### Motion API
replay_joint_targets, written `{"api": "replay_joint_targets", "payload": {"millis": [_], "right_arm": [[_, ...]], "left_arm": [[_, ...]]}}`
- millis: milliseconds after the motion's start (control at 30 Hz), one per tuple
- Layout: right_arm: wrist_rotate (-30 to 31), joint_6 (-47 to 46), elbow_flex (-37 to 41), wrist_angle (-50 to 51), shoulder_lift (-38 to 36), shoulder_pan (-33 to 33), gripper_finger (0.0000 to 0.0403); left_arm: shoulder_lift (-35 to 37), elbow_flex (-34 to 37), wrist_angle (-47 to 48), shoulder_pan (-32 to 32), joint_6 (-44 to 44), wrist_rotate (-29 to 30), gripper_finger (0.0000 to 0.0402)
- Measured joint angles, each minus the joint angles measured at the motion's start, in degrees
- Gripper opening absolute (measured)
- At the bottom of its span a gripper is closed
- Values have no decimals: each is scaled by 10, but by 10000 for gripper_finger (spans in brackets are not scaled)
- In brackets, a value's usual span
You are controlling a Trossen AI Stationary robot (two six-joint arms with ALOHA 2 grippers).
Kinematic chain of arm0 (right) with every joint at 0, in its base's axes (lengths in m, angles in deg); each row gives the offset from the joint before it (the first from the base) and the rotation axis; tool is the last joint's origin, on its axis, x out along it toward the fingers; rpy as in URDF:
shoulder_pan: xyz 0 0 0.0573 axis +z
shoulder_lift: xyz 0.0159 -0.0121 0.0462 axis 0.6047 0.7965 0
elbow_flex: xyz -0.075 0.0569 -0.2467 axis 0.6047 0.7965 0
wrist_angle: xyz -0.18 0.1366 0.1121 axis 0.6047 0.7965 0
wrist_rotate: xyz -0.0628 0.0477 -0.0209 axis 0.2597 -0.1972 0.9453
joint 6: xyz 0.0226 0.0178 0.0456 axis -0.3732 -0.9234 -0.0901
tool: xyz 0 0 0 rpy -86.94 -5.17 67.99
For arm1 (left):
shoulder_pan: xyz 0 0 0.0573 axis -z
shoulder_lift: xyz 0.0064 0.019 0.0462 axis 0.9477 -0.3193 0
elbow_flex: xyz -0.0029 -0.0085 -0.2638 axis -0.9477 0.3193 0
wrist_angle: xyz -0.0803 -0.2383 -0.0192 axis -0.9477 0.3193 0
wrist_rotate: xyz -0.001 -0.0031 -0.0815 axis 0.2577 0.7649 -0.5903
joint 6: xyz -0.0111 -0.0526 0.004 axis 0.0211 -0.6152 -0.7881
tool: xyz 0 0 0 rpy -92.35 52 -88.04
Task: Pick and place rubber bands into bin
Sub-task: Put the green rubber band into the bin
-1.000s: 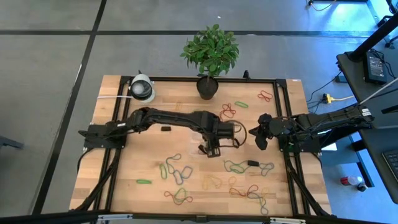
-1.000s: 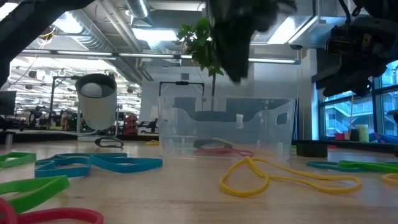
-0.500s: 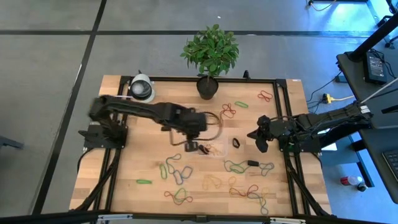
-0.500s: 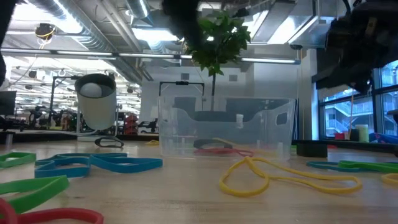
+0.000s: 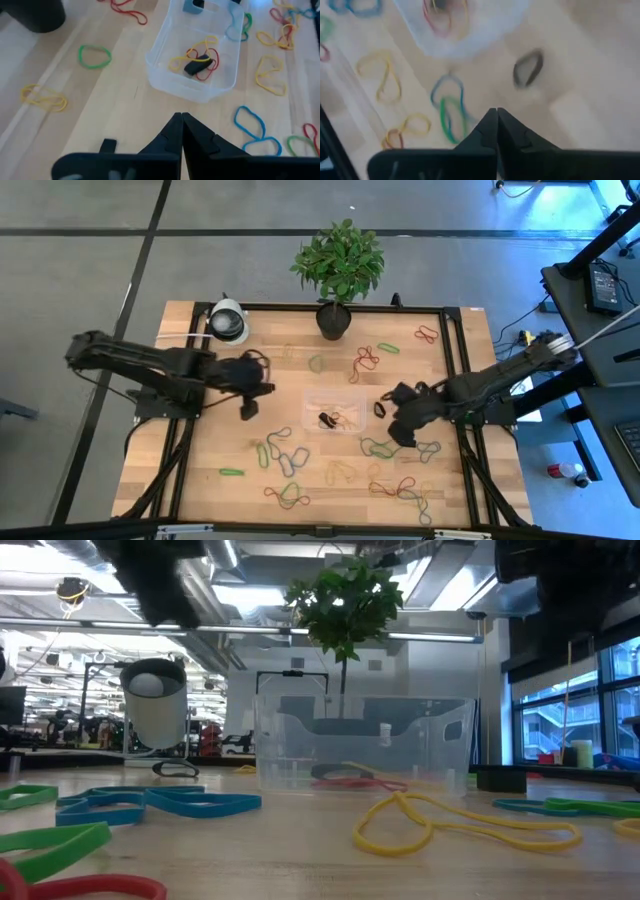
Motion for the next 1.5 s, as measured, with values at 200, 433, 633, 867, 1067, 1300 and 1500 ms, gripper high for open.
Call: {"api": "replay_joint_targets", "payload": {"millis": [200, 433, 633, 867, 1067, 1300, 1500], "right_arm": [[-51, -113, -24, 18, 99, 30, 36], [-97, -191, -23, -28, 196, 45, 95], [-112, -220, -23, -95, 261, 45, 126], [-122, -248, -25, -92, 304, 45, 122], [-130, -250, -24, -94, 306, 51, 32], [-144, -293, -87, 4, 266, 74, 3], [-76, -309, -236, 180, 261, 78, 2]], "left_arm": [[83, 42, -3, 3, 7, 2, 1], [121, 62, 13, 3, 68, 0, 2], [124, 62, 18, 3, 77, -16, 2], [124, 62, 20, 3, 76, -47, 2], [124, 62, 20, 3, 71, -50, 2], [124, 62, 19, 3, 71, -65, 2], [124, 62, 18, 3, 66, -65, 2]]}}
